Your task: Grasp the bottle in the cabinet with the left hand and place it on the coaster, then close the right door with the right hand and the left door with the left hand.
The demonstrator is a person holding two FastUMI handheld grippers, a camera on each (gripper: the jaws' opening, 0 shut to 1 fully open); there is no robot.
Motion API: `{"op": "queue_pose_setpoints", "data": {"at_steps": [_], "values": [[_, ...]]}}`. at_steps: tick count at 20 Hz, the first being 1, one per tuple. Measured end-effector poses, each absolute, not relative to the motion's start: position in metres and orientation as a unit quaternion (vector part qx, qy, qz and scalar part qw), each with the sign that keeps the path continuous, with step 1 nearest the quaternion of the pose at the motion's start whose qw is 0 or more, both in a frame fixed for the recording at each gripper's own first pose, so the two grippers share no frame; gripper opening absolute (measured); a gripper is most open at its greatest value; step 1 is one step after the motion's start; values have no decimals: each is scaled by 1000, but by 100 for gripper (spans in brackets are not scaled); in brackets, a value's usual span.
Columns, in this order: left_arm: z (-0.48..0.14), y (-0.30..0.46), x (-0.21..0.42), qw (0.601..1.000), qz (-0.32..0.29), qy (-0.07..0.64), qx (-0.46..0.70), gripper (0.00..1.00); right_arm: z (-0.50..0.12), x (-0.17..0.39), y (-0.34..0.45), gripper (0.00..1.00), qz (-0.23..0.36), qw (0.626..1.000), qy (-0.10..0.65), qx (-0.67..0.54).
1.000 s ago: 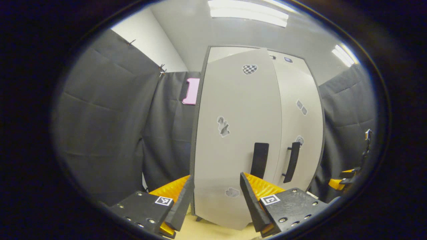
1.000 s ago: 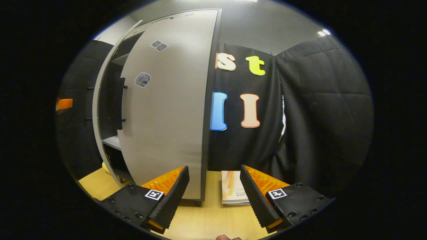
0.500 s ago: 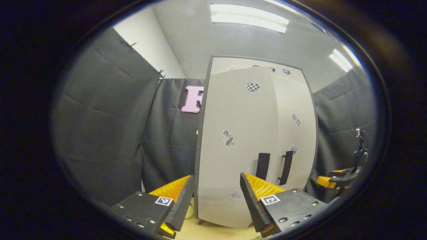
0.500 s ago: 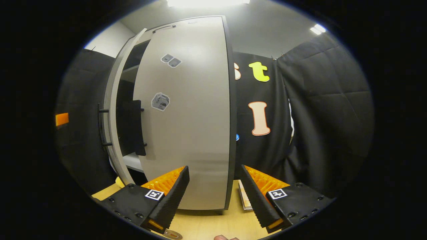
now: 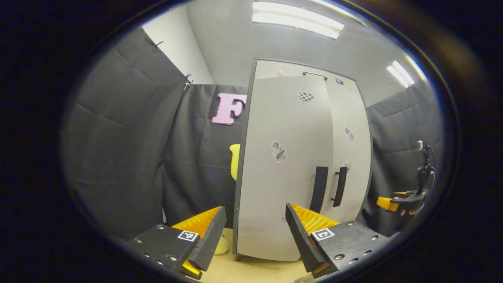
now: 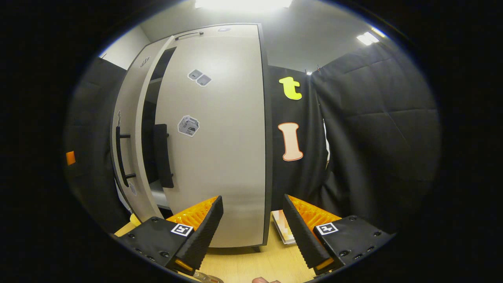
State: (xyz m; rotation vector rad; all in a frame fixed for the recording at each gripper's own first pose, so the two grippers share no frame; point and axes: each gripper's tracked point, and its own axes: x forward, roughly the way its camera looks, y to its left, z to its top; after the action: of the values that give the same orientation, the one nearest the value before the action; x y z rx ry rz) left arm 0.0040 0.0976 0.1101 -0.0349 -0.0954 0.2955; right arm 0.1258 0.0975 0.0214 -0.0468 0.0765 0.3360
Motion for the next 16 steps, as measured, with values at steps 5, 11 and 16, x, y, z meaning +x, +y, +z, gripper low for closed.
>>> {"op": "queue_pose_setpoints", "data": {"at_steps": [5,11,16], "values": [[93,115,11,993,112,-37,15,95,17,101,111,97,148,988,25,-40],[75,121,11,997,70,-37,5,88,14,71,117,98,127,991,13,-33],[73,128,9,997,61,-43,-10,88,13,60,102,97,96,994,15,-40]]}}
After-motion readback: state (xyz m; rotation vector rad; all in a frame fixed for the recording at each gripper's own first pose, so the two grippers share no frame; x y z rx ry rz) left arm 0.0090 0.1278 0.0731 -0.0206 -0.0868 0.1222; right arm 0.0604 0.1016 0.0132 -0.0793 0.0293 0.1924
